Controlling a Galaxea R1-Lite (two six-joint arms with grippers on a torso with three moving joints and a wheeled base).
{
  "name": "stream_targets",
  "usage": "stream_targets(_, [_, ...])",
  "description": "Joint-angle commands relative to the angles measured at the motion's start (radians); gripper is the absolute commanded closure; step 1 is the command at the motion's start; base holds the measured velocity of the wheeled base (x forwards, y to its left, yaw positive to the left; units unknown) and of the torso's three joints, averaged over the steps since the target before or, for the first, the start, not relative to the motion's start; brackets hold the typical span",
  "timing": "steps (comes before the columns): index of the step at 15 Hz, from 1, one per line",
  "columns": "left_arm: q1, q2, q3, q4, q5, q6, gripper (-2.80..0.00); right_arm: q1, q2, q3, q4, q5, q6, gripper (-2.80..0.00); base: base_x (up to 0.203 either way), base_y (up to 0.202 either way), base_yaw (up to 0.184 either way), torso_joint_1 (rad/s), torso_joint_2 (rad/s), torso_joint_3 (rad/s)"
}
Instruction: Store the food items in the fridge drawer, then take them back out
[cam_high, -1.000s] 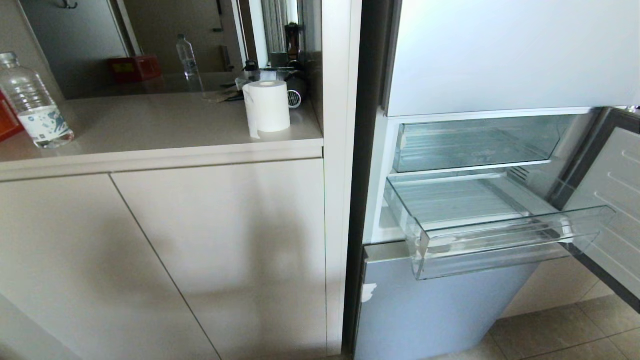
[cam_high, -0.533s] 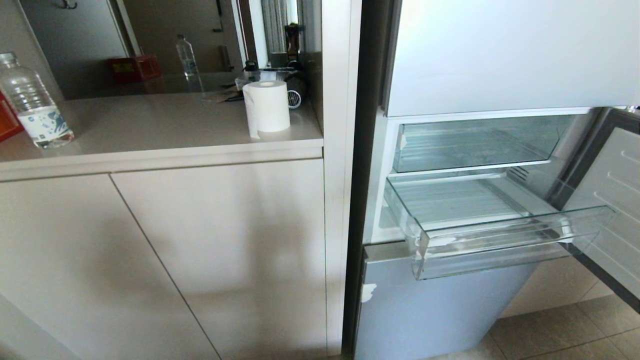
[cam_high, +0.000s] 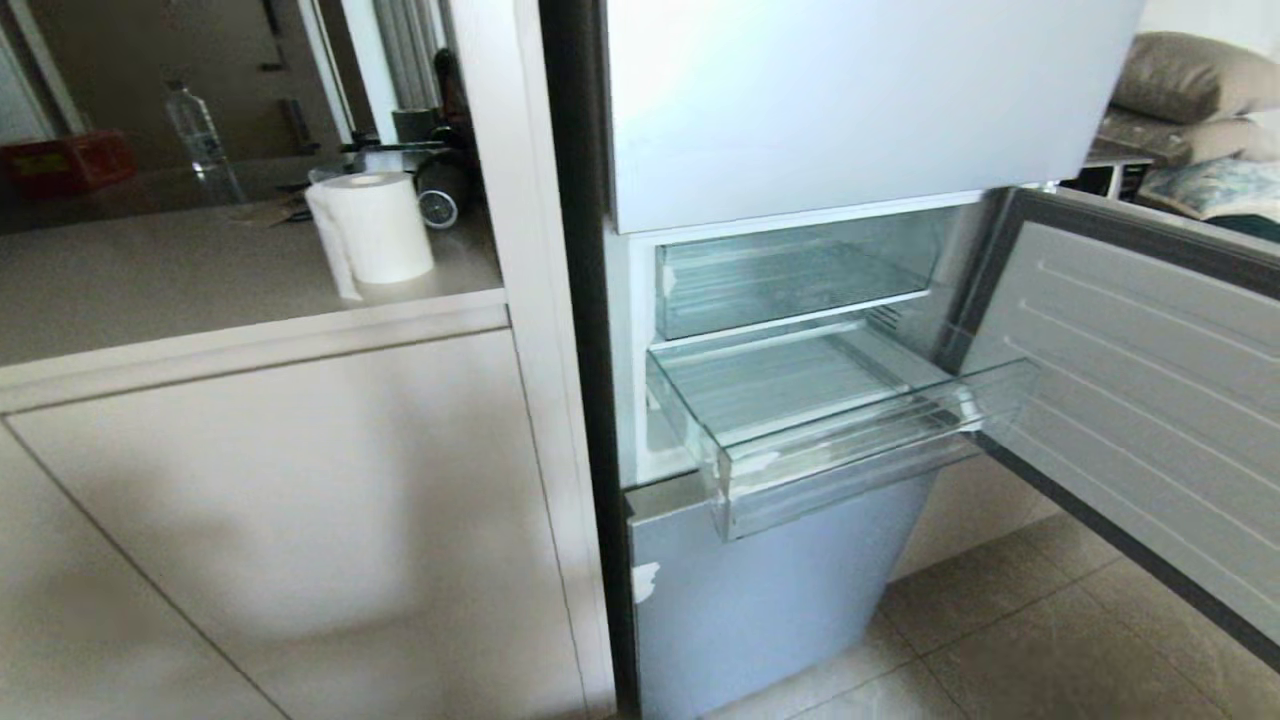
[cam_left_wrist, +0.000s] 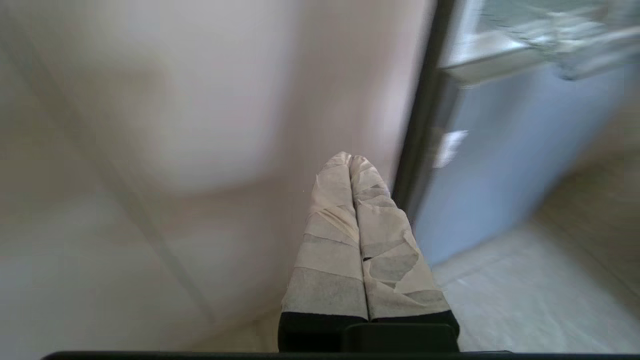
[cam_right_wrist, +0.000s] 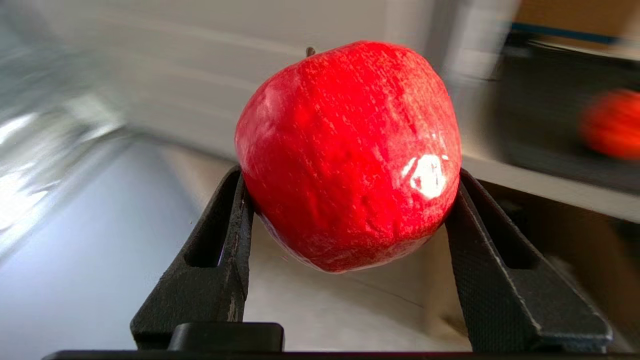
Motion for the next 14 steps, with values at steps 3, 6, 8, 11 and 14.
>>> stream_targets(3, [0.000, 0.000, 0.000, 0.001, 0.000, 0.000, 0.00, -0.142, 0.085, 0.003, -0.102, 0.060, 0.032, 0.00, 0.001, 0.007, -0.173, 0.001, 0.00, 0.004])
stream_targets(6, [0.000, 0.000, 0.000, 0.001, 0.000, 0.000, 0.00, -0.167, 0.172, 0.001, -0.158, 0.080, 0.046, 0.00, 0.002, 0.008, -0.169, 0.001, 0.00, 0.005])
stream_targets(8, [0.000, 0.000, 0.000, 0.001, 0.000, 0.000, 0.00, -0.168, 0.268, 0.006, -0.213, 0.083, 0.055, 0.00, -0.002, 0.005, -0.127, 0.002, 0.00, 0.004])
stream_targets(11, [0.000, 0.000, 0.000, 0.001, 0.000, 0.000, 0.00, -0.168, 0.475, 0.018, -0.366, 0.085, 0.091, 0.00, 0.002, 0.001, -0.019, 0.001, 0.00, 0.001])
stream_targets(14, [0.000, 0.000, 0.000, 0.001, 0.000, 0.000, 0.00, -0.168, 0.688, 0.045, -0.565, 0.084, 0.103, 0.00, 0.000, 0.000, 0.000, 0.000, 0.00, 0.000])
